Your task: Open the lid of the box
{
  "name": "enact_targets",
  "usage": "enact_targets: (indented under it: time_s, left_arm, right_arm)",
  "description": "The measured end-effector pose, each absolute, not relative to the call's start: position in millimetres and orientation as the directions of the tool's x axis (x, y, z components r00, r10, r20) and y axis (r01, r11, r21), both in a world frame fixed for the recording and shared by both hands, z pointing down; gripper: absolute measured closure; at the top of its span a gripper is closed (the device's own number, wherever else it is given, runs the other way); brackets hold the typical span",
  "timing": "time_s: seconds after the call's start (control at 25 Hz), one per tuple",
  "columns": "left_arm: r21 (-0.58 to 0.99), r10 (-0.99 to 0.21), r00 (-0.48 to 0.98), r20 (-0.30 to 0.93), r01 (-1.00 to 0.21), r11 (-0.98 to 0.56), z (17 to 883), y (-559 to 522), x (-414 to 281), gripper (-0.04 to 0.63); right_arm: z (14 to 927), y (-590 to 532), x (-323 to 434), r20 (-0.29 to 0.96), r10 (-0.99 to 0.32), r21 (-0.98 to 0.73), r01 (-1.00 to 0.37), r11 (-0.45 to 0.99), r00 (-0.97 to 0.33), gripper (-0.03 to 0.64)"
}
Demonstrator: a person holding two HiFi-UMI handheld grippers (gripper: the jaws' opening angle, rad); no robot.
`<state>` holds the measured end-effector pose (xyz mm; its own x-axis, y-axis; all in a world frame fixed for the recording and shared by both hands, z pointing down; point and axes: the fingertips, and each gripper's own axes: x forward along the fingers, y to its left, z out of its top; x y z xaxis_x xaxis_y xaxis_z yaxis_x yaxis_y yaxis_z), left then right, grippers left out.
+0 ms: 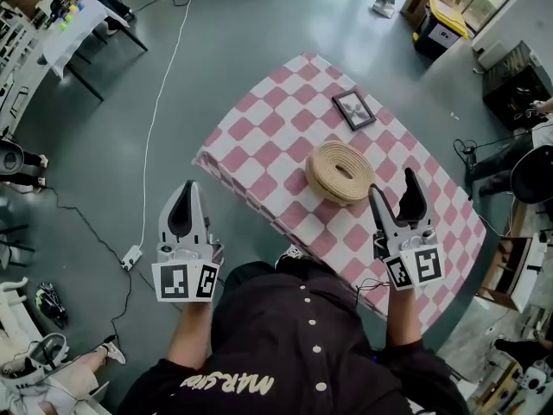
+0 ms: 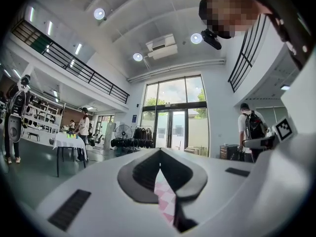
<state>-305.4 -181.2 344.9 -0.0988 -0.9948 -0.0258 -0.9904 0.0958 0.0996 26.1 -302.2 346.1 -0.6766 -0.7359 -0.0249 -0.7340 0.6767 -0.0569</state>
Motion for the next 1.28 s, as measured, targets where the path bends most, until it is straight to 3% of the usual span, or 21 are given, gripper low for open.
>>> enact_targets:
  time_s: [0.32, 0.88, 1.28]
  left_arm:
    - [0.126, -1.0, -0.017, -0.005, -0.992, 0.016, 356, -221, -304, 0.584]
    - [0.12, -0.965, 0.261, -0.014, -0.958, -0.261, 349, -334, -318, 0.584]
    - [0.113, -0.899, 0.439, 0.004, -0.893, -0.436, 351, -384, -281, 0.584]
  right_arm:
    - [350, -315, 38, -0.002, -0.79, -0.052, -0.789, 0.612, -0.613, 0.291]
    - [341, -328, 29, -0.011, -0.909, -0.035, -0.908, 0.417, -0.417, 0.287]
    - [357, -325, 31, 0.032, -0.942, -0.044, -0.942, 0.333, -0.335, 0.287]
